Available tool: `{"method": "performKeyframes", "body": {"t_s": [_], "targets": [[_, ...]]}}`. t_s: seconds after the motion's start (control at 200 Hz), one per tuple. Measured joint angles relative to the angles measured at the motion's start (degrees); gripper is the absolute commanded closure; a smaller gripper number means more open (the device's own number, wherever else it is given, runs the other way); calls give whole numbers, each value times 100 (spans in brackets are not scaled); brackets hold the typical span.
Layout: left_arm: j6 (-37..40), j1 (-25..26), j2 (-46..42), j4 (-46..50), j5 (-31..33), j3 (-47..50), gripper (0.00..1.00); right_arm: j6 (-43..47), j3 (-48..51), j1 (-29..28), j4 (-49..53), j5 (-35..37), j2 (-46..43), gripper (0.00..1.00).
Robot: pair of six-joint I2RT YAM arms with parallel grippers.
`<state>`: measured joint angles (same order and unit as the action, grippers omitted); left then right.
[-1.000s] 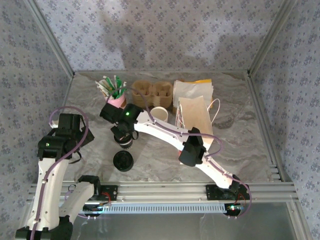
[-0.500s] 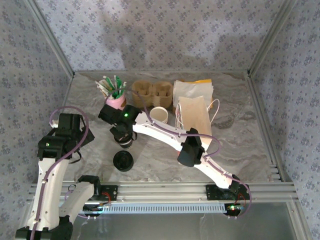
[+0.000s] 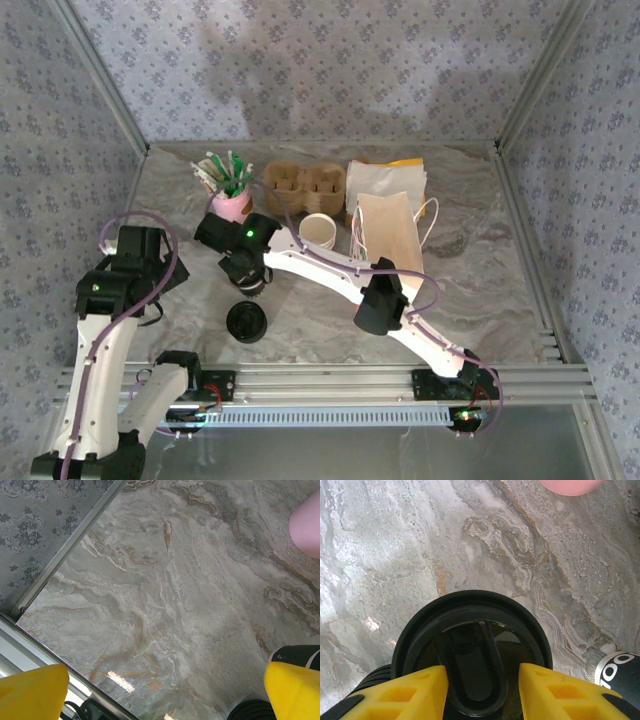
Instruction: Pack the takeout coffee
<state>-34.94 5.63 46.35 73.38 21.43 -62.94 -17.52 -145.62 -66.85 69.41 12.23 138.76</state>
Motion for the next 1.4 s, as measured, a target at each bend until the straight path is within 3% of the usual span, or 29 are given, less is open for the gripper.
{"method": "performKeyframes", "body": {"t_s": [0.445,1.399], "targets": [[103,0,142,-13,-85,0,0,-63,42,133,-22,-597,-24,52],[105,0,140,-15,-83,-33,0,46,254,-26,-103,-103,-24,51]]}}
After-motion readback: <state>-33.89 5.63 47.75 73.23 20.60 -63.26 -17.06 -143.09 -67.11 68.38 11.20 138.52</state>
